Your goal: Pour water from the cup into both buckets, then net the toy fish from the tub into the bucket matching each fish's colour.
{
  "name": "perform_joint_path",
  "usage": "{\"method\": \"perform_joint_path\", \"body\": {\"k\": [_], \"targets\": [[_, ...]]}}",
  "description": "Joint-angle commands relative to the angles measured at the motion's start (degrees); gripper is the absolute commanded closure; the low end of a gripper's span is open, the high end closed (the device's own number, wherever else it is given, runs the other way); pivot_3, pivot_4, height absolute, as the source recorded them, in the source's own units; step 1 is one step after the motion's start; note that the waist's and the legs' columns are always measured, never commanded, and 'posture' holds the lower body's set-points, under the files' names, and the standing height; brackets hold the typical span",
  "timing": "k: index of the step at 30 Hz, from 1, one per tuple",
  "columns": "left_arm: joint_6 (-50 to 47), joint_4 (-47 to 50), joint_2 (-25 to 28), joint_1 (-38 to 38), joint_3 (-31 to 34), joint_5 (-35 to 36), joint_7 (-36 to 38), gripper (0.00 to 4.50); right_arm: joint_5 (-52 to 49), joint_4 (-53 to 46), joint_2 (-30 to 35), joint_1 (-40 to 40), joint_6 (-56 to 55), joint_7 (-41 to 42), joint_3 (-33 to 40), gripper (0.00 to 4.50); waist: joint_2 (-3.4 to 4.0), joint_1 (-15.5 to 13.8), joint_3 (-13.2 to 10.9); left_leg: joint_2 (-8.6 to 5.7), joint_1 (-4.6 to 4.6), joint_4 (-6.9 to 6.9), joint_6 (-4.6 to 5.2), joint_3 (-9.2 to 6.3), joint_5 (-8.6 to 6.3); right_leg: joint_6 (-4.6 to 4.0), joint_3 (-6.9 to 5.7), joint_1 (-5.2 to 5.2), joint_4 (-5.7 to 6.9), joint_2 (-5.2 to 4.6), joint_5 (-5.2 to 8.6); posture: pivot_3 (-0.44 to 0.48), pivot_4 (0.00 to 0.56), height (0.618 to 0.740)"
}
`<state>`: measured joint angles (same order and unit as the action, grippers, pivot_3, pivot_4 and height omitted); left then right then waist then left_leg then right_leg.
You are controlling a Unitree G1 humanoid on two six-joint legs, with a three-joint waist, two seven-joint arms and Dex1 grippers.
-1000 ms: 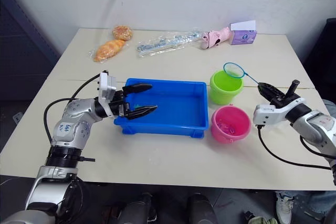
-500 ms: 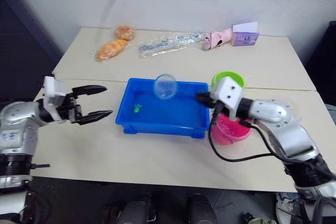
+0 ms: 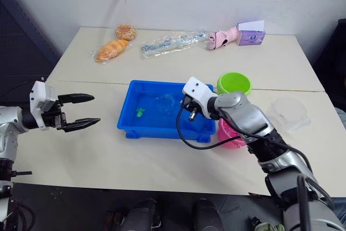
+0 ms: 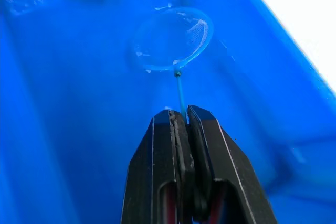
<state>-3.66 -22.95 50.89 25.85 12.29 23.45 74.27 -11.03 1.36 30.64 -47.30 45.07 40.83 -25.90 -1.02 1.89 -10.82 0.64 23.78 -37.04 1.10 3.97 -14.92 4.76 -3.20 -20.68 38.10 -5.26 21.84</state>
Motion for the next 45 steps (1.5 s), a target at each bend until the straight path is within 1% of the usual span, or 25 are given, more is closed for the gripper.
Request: {"method": "perform_joint_path", "body": {"k": [1, 5, 10, 13, 20, 22, 26, 30, 33, 39, 45], "targets": [[0.16, 1.93, 0.5, 0.55, 0.2, -0.24, 0.02, 0.03, 1.15, -0.64, -1.73, -1.36, 0.02, 1.81, -0.33, 4.5, 0.0, 0.06, 0.0, 0.0, 0.04, -0.02, 0.0, 0.0, 0.0, 0.0, -0.01, -0.02, 0.03, 0.0, 0.0, 0.0, 0.15, 0.74], [0.21, 1.99, 0.14, 0.65, -0.16, -0.41, -0.03, 0.03, 1.56, -1.06, -4.43, -1.59, 0.59, 3.04, -0.79, 4.5, 0.0, 0.03, 0.0, -0.01, 0.37, -0.18, 0.01, 0.0, 0.02, 0.0, -0.03, -0.35, 0.27, 0.0, 0.0, 0.0, 0.15, 0.74], [-0.01, 2.46, -0.49, 1.07, -1.06, -0.49, 0.04, 0.03, 0.43, -2.27, -8.34, -0.82, 2.09, 2.78, 1.16, 4.5, -0.01, 0.1, 0.0, -0.01, 0.38, -0.16, -0.02, 0.01, 0.04, 0.0, -0.09, -0.43, 0.41, 0.0, 0.0, 0.0, 0.15, 0.74], [-0.22, 2.76, -0.7, 1.4, -1.35, -0.42, -0.05, 0.03, 0.55, -2.6, -8.83, -0.58, 2.61, 2.89, 1.75, 4.5, -0.01, 0.07, 0.0, -0.01, 0.39, -0.16, -0.03, 0.02, 0.04, 0.0, -0.12, -0.46, 0.44, -0.01, 0.0, 0.0, 0.15, 0.74], [-0.56, 3.11, -1.51, 3.67, -2.58, -0.61, 0.21, 0.03, -3.8, -6.23, -9.62, 1.53, 5.62, 3.2, 7.14, 4.5, -0.01, -0.1, 0.01, -0.02, 0.4, -0.16, -0.02, 0.02, 0.04, 0.0, -0.15, -0.46, 0.43, -0.03, 0.0, 0.0, 0.15, 0.74], [-0.66, 3.53, -1.75, 4.01, -2.82, -0.51, 0.34, 0.03, -5.75, -8.55, -9.42, 3.06, 6.44, 3.04, 10.02, 4.5, -0.02, -0.11, 0.01, -0.02, 0.4, -0.16, -0.02, 0.02, 0.04, 0.0, -0.15, -0.45, 0.43, -0.03, 0.0, 0.0, 0.15, 0.74], [-0.98, 3.57, -2.51, 5.28, -3.1, 0.05, 0.56, 0.03, -10.04, -15.16, -6.72, 7.4, 9.92, 3.51, 16.27, 4.5, -0.02, -0.19, 0.01, -0.02, 0.4, -0.13, -0.03, 0.04, 0.04, 0.0, -0.17, -0.47, 0.43, -0.02, 0.0, 0.0, 0.15, 0.74], [-1.16, 3.16, -4.49, 7.06, -3.21, 0.83, 0.51, 0.03, -13.6, -22.0, -2.2, 11.77, 12.15, 4.15, 20.58, 4.5, -0.04, -0.31, 0.02, -0.04, 0.41, -0.16, 0.0, 0.03, 0.04, 0.0, -0.18, -0.41, 0.39, -0.05, 0.0, 0.0, 0.15, 0.74], [-0.93, 3.5, -5.53, 7.44, -3.67, 0.71, 0.99, 0.03, -15.68, -25.35, -0.29, 13.87, 13.46, 3.29, 23.41, 4.5, -0.04, -0.34, 0.02, -0.05, 0.41, -0.15, 0.02, 0.01, 0.04, 0.01, -0.19, -0.39, 0.35, -0.05, 0.0, 0.0, 0.15, 0.74], [-3.34, 6.18, -10.53, 8.66, -4.72, 2.76, 0.79, 0.03, -20.73, -32.32, 5.54, 19.8, 15.47, 2.59, 33.84, 4.5, -0.05, -0.3, 0.02, -0.04, 0.39, -0.14, 0.02, 0.01, 0.06, 0.01, -0.19, -0.34, 0.3, -0.04, 0.0, 0.0, 0.15, 0.74], [-3.39, 8.6, -16.13, 11.02, -5.62, 3.59, -1.25, 0.03, -26.73, -35.11, 9.85, 21.94, 19.63, 1.06, 43.61, 4.5, -0.05, -0.41, 0.02, -0.04, 0.37, -0.14, 0.05, -0.03, 0.09, 0.01, -0.23, -0.24, 0.16, -0.04, 0.0, 0.0, 0.15, 0.74]]}}
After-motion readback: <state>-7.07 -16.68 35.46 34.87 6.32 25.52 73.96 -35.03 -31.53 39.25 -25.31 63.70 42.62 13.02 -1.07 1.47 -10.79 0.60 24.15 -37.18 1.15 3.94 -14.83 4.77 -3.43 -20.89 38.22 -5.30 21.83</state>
